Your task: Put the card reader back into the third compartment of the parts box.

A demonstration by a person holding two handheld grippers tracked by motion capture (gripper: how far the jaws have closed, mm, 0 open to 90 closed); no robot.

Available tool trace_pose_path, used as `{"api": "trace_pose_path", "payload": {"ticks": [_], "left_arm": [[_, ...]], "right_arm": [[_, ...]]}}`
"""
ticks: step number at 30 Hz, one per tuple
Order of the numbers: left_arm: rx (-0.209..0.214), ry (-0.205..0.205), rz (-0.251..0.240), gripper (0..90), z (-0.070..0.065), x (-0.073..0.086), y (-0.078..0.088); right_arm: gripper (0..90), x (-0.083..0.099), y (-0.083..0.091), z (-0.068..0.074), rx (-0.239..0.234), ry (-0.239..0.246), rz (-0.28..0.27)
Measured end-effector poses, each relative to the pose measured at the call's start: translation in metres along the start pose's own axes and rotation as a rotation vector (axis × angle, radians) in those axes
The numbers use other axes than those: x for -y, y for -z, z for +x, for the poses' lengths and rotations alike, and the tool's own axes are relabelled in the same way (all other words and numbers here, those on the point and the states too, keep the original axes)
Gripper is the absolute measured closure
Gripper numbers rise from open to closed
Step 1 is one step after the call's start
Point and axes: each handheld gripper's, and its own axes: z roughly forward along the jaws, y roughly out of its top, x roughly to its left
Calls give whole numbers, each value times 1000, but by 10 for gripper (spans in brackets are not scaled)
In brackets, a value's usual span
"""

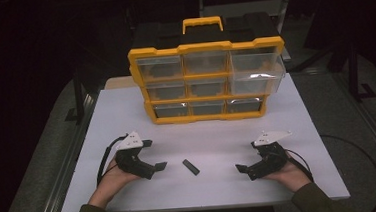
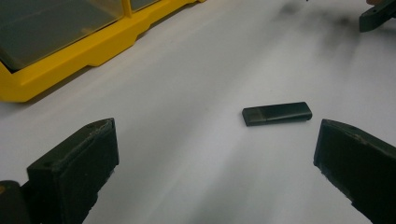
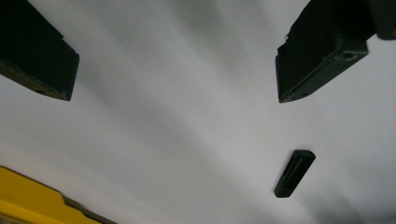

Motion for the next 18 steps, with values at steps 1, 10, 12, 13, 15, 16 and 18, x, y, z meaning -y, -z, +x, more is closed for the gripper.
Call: {"api": "trace_pose_path", "payload": {"ticks": [1, 10, 12, 13, 15, 16, 18], "left_arm": [[0, 0, 1, 0, 0, 0, 0], [5, 15, -19, 0, 0, -4, -3], [4, 13, -21, 0, -2, -5, -4], [8, 16, -25, 0, -2, -6, -5], [16, 19, -31, 0, -3, -7, -6], [21, 18, -33, 0, -4, -8, -8], [24, 18, -31, 0, -5, -9, -9]], "right_arm": [[0, 0, 0, 0, 0, 1, 0], [0, -1, 0, 0, -4, -5, -3], [0, -1, -1, 0, -5, -2, -2], [0, -1, -1, 0, -5, -1, -2], [0, -1, -1, 0, -7, 1, -5], [0, -1, -1, 0, -7, 2, -5], [0, -1, -1, 0, -9, 4, -6]]}}
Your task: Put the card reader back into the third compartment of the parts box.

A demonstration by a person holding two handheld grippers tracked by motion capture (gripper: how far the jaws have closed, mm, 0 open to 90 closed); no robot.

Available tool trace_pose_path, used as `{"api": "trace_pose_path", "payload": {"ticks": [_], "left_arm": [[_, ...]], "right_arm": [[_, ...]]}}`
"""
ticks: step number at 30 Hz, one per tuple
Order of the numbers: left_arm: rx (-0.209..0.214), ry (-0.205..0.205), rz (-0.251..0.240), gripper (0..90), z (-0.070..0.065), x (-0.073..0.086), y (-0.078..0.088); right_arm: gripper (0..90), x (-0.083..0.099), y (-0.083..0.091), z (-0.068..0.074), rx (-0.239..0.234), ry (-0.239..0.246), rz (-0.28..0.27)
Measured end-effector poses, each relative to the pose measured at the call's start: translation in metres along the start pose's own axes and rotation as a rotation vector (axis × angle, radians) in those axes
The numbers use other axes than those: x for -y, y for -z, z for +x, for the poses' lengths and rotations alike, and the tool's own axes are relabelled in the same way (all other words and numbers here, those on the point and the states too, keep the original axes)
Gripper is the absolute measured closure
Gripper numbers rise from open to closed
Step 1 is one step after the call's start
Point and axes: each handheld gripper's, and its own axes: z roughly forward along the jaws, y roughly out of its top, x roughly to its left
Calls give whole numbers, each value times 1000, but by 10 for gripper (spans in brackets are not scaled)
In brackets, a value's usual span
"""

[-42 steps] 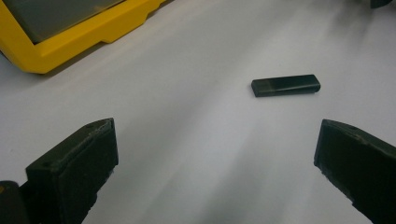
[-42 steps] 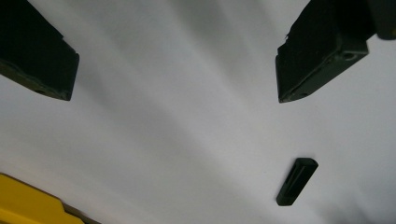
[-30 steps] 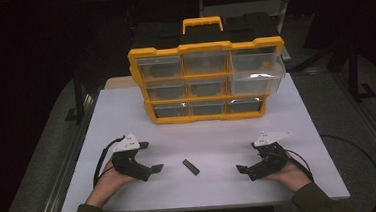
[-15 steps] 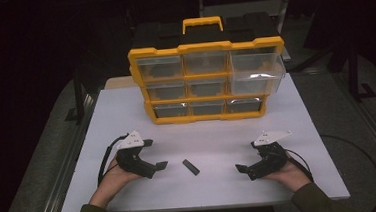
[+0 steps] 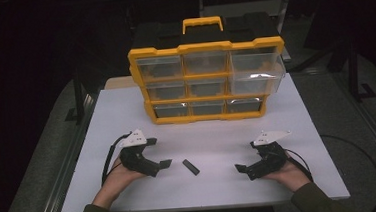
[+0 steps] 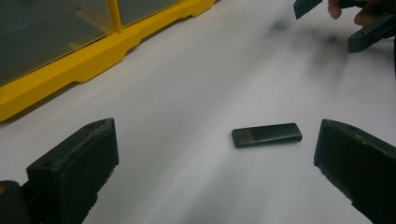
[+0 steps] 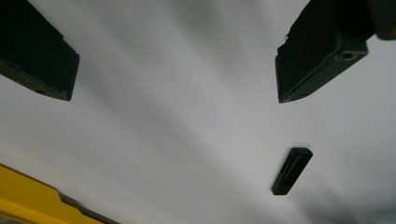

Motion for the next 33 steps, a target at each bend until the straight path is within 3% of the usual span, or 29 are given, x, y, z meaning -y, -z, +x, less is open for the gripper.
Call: {"api": "trace_pose_path", "payload": {"ticks": [8, 33], "left_arm": [[14, 4, 7, 0, -3, -3, -6], [1, 18, 8, 0, -13, -12, -26]], "right_arm": [[0, -1, -1, 1, -5, -2, 8], [0, -2, -3, 0, -12, 5, 8]]}}
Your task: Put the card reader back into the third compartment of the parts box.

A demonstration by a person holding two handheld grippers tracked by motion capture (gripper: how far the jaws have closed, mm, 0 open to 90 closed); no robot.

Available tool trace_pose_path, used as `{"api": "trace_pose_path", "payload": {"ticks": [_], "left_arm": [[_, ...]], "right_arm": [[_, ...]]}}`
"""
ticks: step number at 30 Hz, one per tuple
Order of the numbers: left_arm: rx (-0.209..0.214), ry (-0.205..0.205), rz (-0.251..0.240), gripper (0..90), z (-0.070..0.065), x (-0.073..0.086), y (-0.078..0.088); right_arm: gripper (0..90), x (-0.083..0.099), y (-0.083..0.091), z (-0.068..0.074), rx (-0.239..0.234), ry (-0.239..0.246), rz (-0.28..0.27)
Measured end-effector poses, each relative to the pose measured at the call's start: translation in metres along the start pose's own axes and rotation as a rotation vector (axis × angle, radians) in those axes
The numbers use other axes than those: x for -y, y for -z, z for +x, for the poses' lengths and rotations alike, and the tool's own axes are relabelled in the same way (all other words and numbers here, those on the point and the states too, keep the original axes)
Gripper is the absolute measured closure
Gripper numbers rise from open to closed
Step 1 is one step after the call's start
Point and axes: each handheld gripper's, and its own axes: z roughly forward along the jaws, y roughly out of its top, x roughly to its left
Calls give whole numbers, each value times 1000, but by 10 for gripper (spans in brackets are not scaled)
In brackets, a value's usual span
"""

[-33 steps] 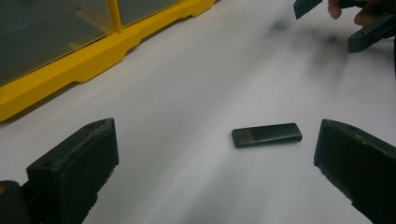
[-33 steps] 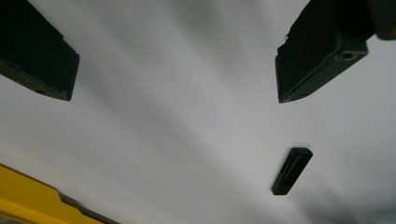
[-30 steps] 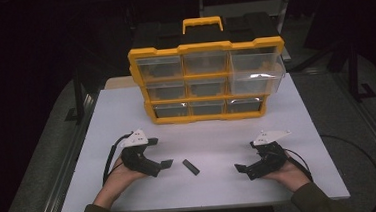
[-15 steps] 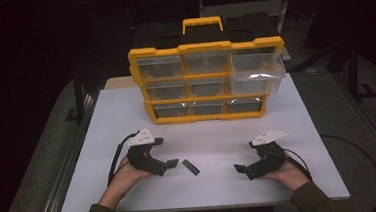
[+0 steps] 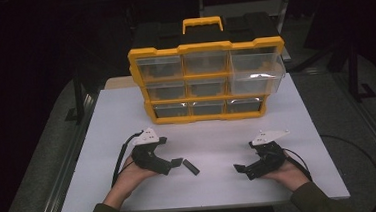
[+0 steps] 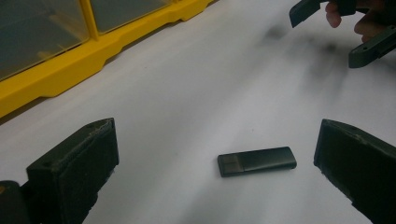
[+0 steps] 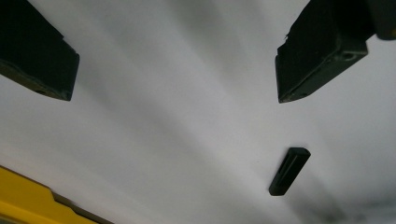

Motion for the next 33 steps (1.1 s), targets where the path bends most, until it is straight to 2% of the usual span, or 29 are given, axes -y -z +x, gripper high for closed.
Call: {"api": "trace_pose_path", "payload": {"ticks": [26, 33], "left_arm": [[19, -1, 12, 0, -18, -9, -30], [7, 0, 30, 0, -24, -9, -37]], "right_arm": [[0, 0, -1, 0, -7, 1, 5], [0, 0, -1, 0, -9, 2, 5]]}}
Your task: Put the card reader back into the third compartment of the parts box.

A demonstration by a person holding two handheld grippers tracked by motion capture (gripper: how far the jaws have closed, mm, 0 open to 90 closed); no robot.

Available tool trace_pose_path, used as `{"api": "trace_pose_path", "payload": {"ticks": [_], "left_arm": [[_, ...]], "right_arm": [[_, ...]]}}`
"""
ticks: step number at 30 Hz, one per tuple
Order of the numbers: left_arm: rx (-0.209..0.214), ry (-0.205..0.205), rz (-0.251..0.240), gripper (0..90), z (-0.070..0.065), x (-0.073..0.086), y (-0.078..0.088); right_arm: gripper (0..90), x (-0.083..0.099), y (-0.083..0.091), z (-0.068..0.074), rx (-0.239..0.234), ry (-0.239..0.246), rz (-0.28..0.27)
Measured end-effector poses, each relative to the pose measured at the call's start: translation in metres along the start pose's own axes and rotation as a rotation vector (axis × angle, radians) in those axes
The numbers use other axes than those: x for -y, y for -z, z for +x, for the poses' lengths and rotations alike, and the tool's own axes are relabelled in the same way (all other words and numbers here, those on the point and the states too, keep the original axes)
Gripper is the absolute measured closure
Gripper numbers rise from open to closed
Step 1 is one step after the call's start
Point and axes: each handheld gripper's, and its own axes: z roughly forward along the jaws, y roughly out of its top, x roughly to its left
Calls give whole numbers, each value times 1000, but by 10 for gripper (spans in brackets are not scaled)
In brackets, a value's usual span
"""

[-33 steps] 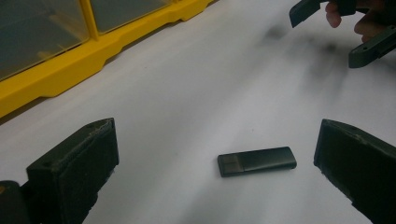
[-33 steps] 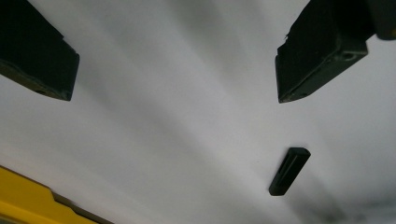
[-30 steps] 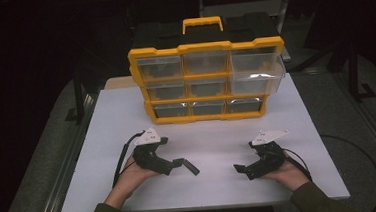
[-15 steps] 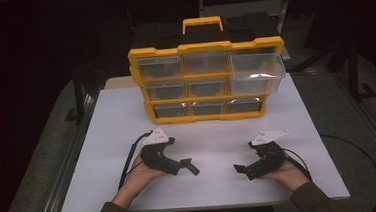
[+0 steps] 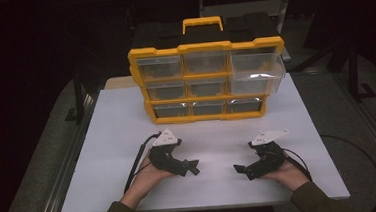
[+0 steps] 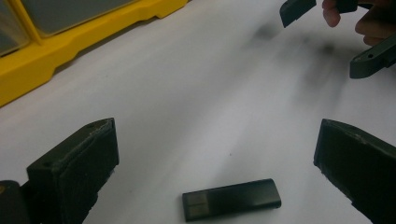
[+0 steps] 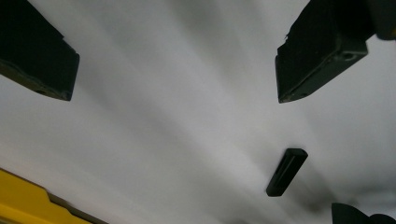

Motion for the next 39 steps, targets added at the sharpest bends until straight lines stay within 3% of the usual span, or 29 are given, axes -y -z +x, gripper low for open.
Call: {"api": "trace_pose_path", "payload": {"ticks": [39], "left_arm": [[-76, 10, 100, 0, -20, 18, -16]], "right_arm": [[0, 0, 0, 1, -8, 0, 2]]}}
